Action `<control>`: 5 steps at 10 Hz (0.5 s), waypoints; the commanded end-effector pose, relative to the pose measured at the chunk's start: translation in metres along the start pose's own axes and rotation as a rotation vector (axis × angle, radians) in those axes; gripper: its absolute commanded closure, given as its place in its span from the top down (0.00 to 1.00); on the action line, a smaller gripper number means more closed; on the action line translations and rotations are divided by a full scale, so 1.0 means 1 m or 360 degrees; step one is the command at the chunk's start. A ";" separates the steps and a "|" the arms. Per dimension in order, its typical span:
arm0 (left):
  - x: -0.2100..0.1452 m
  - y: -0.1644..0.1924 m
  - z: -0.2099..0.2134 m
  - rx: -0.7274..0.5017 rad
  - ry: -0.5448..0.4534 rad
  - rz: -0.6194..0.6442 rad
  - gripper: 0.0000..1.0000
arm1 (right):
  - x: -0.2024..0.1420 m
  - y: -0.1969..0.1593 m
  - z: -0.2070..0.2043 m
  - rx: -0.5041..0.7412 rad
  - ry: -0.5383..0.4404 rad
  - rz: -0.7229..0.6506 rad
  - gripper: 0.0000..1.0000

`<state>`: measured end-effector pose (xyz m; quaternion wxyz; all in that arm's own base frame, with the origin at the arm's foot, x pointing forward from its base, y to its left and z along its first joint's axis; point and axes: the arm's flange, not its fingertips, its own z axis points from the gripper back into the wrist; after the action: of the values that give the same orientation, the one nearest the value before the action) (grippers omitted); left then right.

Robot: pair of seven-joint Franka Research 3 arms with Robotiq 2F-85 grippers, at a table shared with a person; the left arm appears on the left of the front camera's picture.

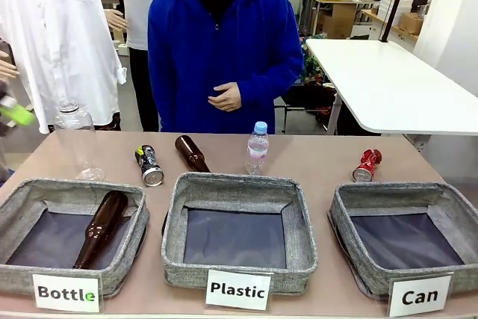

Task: Sort the can waste into the basket.
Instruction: Pick up the can waste from the table and place it in the right Fabric basket.

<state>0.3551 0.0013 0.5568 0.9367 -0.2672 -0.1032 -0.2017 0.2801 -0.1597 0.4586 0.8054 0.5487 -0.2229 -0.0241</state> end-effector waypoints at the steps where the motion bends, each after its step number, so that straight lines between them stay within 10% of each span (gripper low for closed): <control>1: 0.020 -0.016 -0.039 0.0203 0.0208 0.0043 1.00 | 0.002 0.000 0.000 0.0036 -0.0027 0.0037 1.00; 5: 0.060 -0.061 -0.085 0.0341 0.0108 0.0073 1.00 | 0.002 0.000 0.000 0.0036 -0.0027 0.0037 1.00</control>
<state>0.3854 -0.1217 0.5205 0.9692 -0.1476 -0.0693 -0.1847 0.2799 -0.1599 0.4586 0.8055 0.5485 -0.2230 -0.0244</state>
